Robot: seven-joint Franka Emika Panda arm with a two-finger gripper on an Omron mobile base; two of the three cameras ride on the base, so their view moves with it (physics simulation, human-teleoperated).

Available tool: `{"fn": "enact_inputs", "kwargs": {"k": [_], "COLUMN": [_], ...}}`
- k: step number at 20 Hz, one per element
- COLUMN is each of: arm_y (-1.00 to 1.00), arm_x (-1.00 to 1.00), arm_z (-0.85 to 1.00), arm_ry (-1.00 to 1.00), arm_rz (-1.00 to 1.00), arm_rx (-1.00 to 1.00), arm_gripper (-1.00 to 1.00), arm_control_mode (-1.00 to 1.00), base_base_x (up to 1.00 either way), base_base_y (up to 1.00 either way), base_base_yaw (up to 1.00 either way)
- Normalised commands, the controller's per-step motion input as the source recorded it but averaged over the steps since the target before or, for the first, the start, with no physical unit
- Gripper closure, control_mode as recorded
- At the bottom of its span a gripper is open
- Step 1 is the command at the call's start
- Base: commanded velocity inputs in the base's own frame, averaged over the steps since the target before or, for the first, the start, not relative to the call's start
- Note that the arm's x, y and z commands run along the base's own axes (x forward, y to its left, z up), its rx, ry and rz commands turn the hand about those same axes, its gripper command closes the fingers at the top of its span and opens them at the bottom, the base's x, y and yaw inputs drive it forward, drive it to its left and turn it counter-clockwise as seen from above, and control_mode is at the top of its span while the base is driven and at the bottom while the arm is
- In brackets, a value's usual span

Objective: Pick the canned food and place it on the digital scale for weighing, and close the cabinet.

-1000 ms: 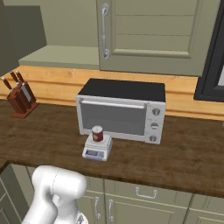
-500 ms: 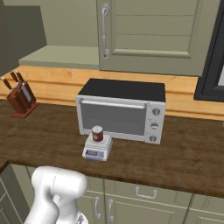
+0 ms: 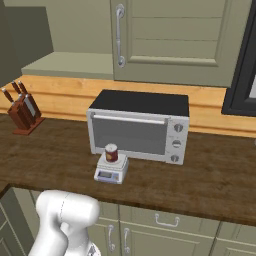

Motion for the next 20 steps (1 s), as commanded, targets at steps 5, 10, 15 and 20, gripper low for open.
{"fn": "enact_inputs", "kwargs": {"k": [5,10,15,20], "arm_y": [1.0,1.0,0.8,0.33], "arm_x": [0.26,0.8,1.0,0.86], "arm_z": [0.0,-0.04,-0.35,-0.62], "arm_ry": [-0.25,-0.05,0.02,-0.03], "arm_rz": [-0.16,-0.09,0.0,-0.01], "arm_rx": [0.24,0.25,0.33,0.49], "arm_gripper": [-1.0,-1.0,-1.0,-1.0], "arm_control_mode": [-1.0,-1.0,-1.0,-1.0], "base_base_x": [0.0,0.0,0.0,0.0], "base_base_y": [0.0,0.0,0.0,0.0], "base_base_yaw": [0.0,0.0,0.0,0.0]}}
